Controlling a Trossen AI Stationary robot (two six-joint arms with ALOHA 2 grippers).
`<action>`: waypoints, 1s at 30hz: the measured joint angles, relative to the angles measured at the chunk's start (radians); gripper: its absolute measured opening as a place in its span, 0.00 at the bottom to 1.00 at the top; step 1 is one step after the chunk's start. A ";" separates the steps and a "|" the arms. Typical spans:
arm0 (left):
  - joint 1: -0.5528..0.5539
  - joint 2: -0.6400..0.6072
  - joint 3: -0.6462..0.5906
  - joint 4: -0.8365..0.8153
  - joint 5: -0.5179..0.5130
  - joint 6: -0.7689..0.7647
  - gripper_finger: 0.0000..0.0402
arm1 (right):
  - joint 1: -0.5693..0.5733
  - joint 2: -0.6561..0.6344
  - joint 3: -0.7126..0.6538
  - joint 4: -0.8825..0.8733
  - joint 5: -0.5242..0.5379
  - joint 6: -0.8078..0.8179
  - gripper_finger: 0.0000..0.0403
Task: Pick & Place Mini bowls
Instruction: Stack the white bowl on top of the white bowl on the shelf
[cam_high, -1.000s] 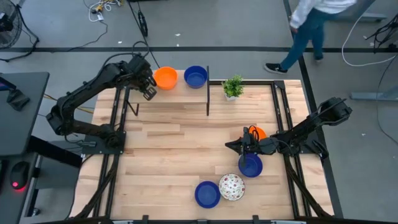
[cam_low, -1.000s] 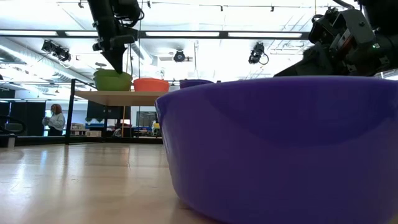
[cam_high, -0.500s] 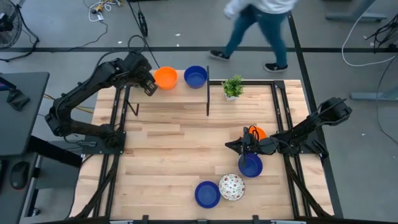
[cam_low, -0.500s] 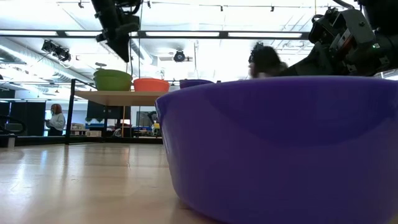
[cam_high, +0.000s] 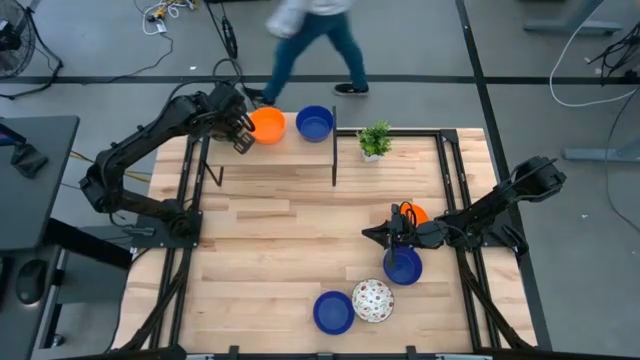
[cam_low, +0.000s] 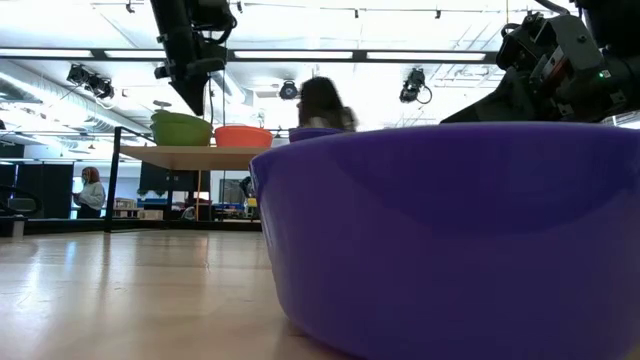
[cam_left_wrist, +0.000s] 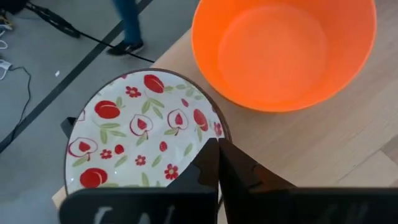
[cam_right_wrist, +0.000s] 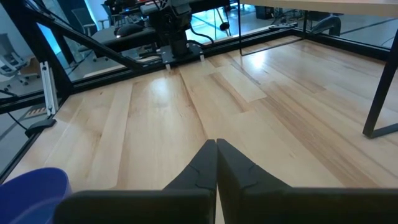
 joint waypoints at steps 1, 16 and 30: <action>0.000 0.003 0.000 0.000 -0.001 -0.001 0.01 | 0.000 0.000 0.000 0.000 0.000 0.000 0.02; -0.024 -0.049 0.000 -0.020 -0.044 -0.018 0.01 | 0.000 0.000 0.000 -0.009 0.000 0.000 0.02; -0.044 -0.154 -0.184 0.046 -0.144 -0.074 0.01 | 0.000 0.000 0.000 -0.015 0.000 0.000 0.02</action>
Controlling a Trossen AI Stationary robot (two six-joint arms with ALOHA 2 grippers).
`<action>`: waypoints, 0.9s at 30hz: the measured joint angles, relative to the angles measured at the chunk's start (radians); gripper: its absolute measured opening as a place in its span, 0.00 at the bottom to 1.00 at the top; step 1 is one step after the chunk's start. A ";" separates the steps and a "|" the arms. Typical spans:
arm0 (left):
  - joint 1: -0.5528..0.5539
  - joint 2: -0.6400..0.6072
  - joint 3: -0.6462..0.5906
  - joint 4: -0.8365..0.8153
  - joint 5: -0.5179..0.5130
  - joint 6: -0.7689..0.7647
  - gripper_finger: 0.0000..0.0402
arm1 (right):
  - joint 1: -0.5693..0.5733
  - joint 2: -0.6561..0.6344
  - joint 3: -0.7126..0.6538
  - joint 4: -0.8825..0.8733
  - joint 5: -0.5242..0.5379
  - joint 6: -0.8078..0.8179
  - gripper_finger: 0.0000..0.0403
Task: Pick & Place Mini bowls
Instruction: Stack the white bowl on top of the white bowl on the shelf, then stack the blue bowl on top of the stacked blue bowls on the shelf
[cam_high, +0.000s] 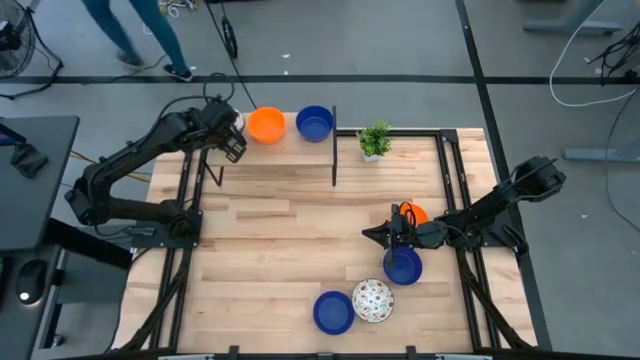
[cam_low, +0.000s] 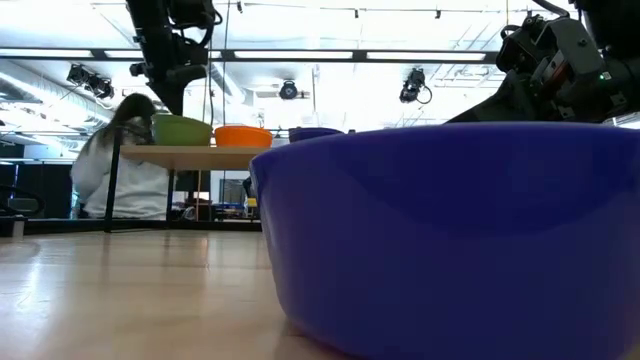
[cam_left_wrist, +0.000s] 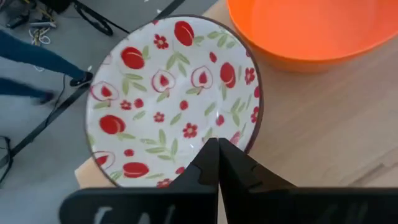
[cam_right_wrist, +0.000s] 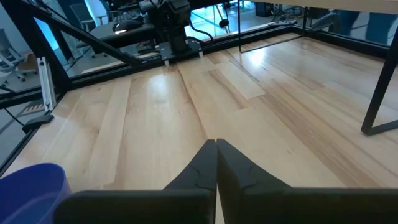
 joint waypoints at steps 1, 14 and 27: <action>0.000 0.000 -0.002 0.007 0.004 0.000 0.01 | 0.000 0.000 0.000 0.000 0.000 0.000 0.02; -0.034 -0.145 -0.004 0.029 -0.051 0.000 0.01 | 0.000 0.000 0.000 0.000 0.000 0.003 0.02; -0.353 -0.499 -0.460 0.544 0.133 -0.032 0.01 | 0.000 0.000 0.000 0.005 -0.031 0.088 0.02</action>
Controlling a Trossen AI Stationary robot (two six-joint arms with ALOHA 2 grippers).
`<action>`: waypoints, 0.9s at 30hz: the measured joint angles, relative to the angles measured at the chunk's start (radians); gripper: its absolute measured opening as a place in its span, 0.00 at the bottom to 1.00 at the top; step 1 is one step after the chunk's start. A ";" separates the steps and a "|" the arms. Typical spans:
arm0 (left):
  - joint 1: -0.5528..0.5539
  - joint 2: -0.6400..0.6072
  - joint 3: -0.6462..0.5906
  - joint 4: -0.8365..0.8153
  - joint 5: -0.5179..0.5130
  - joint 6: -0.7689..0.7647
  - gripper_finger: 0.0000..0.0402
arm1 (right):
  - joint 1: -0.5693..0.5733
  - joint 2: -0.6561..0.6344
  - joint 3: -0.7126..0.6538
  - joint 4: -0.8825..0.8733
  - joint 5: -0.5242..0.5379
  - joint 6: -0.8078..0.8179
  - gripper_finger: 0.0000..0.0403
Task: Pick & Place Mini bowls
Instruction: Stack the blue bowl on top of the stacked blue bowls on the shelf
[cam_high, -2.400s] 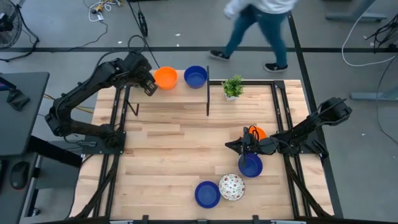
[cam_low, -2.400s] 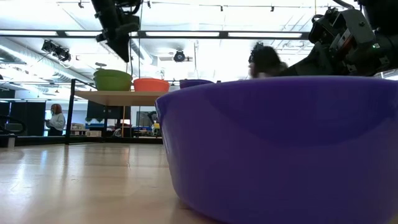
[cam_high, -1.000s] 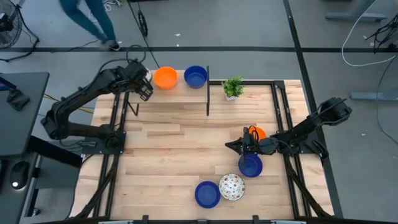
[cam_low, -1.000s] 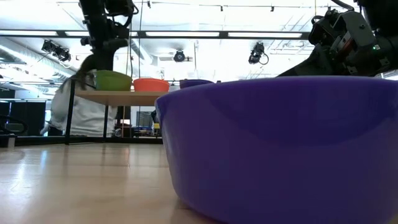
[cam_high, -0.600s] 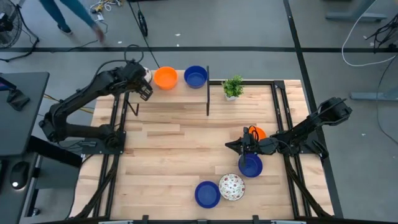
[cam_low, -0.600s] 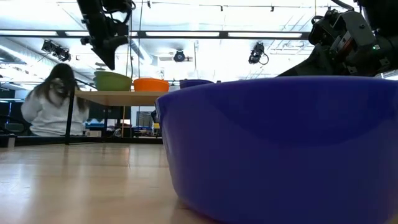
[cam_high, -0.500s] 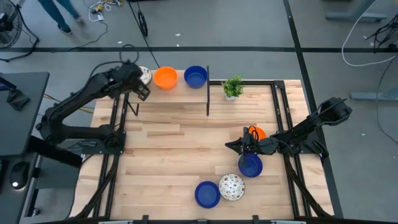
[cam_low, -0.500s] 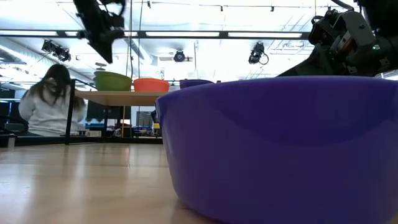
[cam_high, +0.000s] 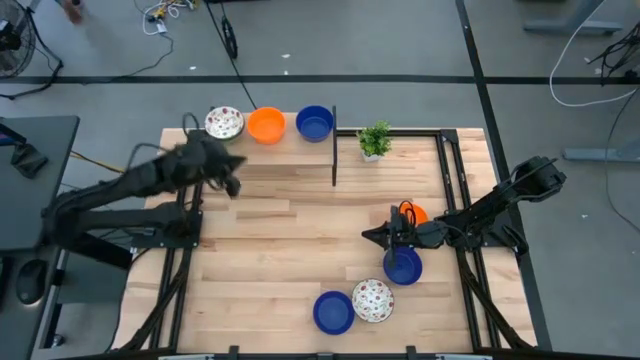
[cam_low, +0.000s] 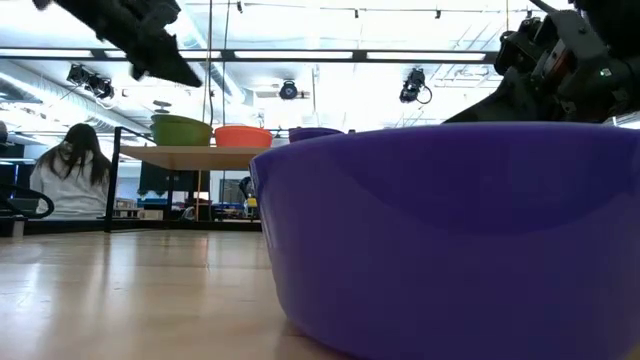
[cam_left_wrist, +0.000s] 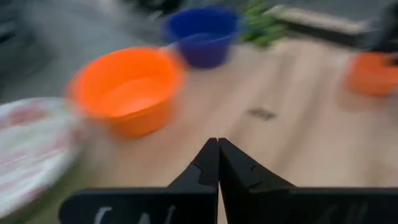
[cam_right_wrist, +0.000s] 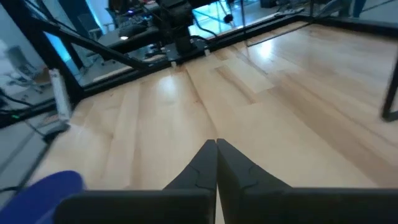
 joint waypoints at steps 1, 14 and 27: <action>-0.047 -0.001 -0.046 0.083 0.004 0.001 0.01 | 0.000 0.000 0.000 0.008 -0.012 0.007 0.02; -0.581 0.256 -0.304 0.698 -0.240 0.035 0.01 | 0.008 0.058 0.423 -0.423 -0.433 -0.261 0.19; -0.687 0.470 -0.303 0.875 -0.290 -0.082 0.01 | 0.191 0.413 0.896 -0.920 -0.650 -0.492 0.39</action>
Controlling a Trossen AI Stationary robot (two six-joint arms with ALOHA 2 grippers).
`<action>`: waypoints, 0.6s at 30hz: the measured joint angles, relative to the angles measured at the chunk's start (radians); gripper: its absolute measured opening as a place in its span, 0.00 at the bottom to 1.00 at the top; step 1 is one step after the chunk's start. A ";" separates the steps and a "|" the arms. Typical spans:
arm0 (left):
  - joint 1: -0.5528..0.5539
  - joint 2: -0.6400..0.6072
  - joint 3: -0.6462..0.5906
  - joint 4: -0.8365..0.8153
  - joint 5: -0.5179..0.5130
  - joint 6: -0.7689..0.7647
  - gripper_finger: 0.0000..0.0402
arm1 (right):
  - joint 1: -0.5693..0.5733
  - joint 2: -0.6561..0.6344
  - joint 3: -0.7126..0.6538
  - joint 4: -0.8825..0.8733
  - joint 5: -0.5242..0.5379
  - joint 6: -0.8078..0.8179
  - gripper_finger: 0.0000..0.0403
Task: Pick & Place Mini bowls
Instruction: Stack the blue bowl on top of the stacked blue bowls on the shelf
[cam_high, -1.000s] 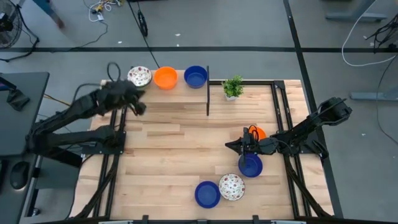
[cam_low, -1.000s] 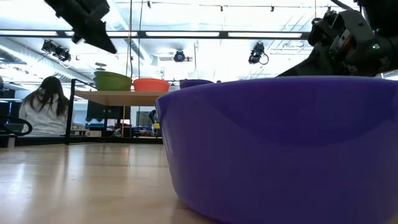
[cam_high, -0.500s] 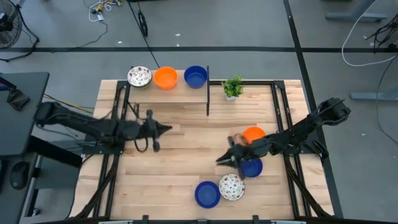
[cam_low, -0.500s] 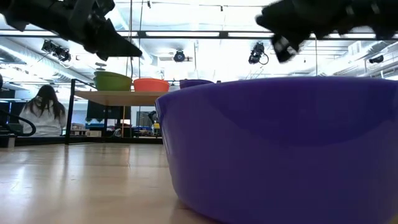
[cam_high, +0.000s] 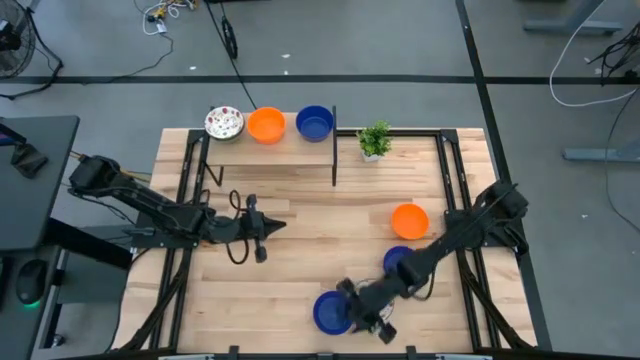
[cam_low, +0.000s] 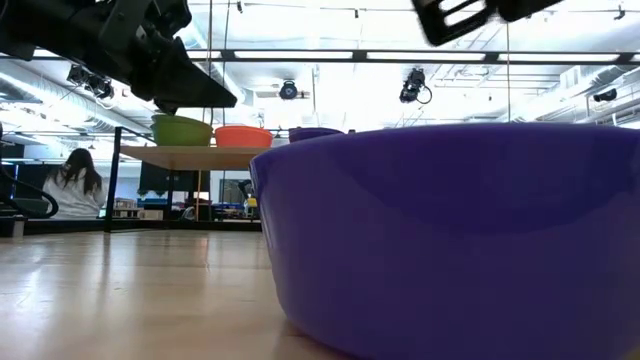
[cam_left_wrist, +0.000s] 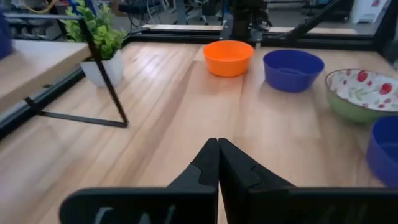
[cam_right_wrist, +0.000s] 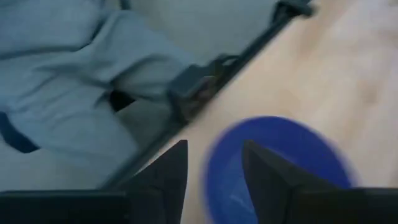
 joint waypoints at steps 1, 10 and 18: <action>0.000 0.001 0.000 -0.001 0.004 -0.016 0.01 | 0.015 0.022 0.015 0.001 0.000 0.011 0.39; -0.005 0.001 0.000 0.003 0.011 -0.075 0.01 | 0.089 0.198 0.127 -0.021 0.166 0.082 0.39; -0.054 0.001 0.000 0.013 0.015 -0.129 0.01 | 0.091 0.279 0.247 -0.185 0.317 0.184 0.34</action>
